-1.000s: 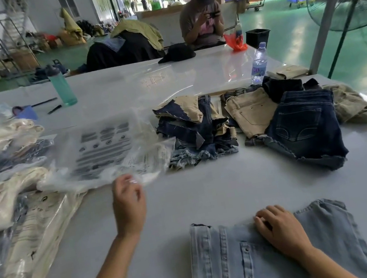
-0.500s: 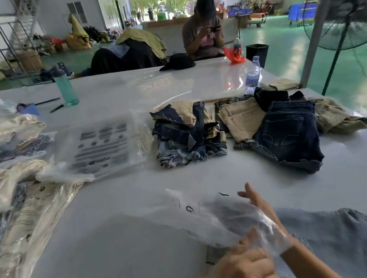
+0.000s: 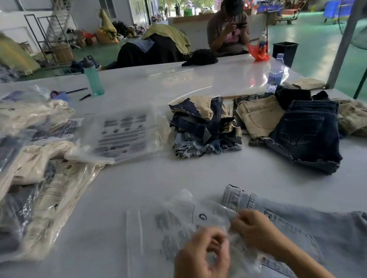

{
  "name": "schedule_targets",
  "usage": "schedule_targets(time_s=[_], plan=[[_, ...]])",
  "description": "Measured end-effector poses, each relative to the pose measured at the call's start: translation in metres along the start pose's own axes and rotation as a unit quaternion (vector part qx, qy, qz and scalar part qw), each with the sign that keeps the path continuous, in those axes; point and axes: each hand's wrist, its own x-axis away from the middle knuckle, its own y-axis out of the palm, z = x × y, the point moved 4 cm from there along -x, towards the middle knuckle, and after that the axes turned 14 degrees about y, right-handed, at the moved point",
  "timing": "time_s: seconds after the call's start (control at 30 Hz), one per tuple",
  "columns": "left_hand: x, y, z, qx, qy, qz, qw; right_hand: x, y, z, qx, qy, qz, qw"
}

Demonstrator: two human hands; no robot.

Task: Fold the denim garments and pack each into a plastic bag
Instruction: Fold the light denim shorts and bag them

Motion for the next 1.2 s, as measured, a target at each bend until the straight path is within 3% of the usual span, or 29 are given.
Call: schedule_targets(time_s=[0.03,0.07,0.1,0.13,0.23,0.3,0.37,0.4,0.43,0.5,0.53,0.6,0.63,0.73,0.8,0.83,0.9,1.03,1.1,1.13,1.2], plan=[[-0.018,0.016,0.024,0.050,-0.016,-0.009,0.999,-0.002,-0.006,0.003,-0.100,0.048,-0.003,0.994],[-0.046,0.027,0.022,0.017,-0.027,0.009,0.999,-0.002,-0.014,0.004,-0.195,0.093,-0.003,0.976],[-0.041,0.026,0.018,0.050,-0.096,-0.069,0.992,-0.002,-0.022,0.004,-0.282,0.131,0.001,0.950],[-0.035,0.033,0.017,0.088,-0.122,-0.102,0.983,-0.002,-0.030,0.002,-0.355,0.155,0.001,0.922],[-0.009,0.053,0.025,0.043,-0.090,-0.246,0.964,0.008,-0.042,-0.027,-0.515,0.153,-0.076,0.840],[-0.024,0.067,0.045,0.048,-0.050,-0.216,0.974,0.014,-0.047,-0.057,-0.582,0.097,-0.140,0.795],[-0.053,0.061,0.045,0.160,-0.106,-0.117,0.974,0.019,-0.053,-0.089,-0.624,0.007,-0.191,0.758],[-0.069,0.051,0.042,0.254,-0.134,-0.048,0.957,0.019,-0.057,-0.101,-0.634,-0.037,-0.201,0.746],[-0.086,0.041,0.040,0.372,-0.171,0.003,0.912,0.020,-0.062,-0.109,-0.637,-0.078,-0.196,0.741],[-0.117,0.020,0.038,0.553,-0.177,0.054,0.812,0.016,-0.066,-0.108,-0.604,-0.112,-0.127,0.779],[-0.129,0.003,0.033,0.590,-0.160,0.090,0.786,0.010,-0.062,-0.099,-0.561,-0.095,-0.069,0.820],[-0.139,-0.029,0.011,0.606,-0.124,0.157,0.770,0.000,-0.042,-0.074,-0.467,-0.015,-0.005,0.884],[-0.136,-0.039,-0.004,0.607,-0.123,0.185,0.763,-0.004,-0.027,-0.061,-0.449,0.039,-0.025,0.892],[-0.096,-0.042,-0.053,0.565,-0.199,0.235,0.765,-0.001,0.030,-0.037,-0.474,0.176,-0.190,0.842],[-0.057,-0.030,-0.081,0.511,-0.301,0.286,0.752,0.006,0.061,-0.035,-0.495,0.197,-0.291,0.794],[-0.037,-0.027,-0.091,0.468,-0.345,0.319,0.749,0.006,0.072,-0.035,-0.497,0.189,-0.314,0.786],[-0.005,-0.026,-0.106,0.346,-0.404,0.340,0.776,0.004,0.085,-0.037,-0.476,0.162,-0.318,0.804],[0.022,-0.030,-0.111,0.192,-0.460,0.271,0.824,-0.006,0.102,-0.042,-0.401,0.133,-0.257,0.869],[0.031,-0.037,-0.109,0.152,-0.522,0.219,0.810,-0.010,0.110,-0.042,-0.370,0.155,-0.198,0.895],[0.033,-0.042,-0.106,0.117,-0.558,0.162,0.806,-0.011,0.112,-0.042,-0.361,0.165,-0.174,0.901],[0.028,-0.056,-0.089,-0.048,-0.575,-0.060,0.815,-0.014,0.116,-0.042,-0.346,0.168,-0.141,0.912]])
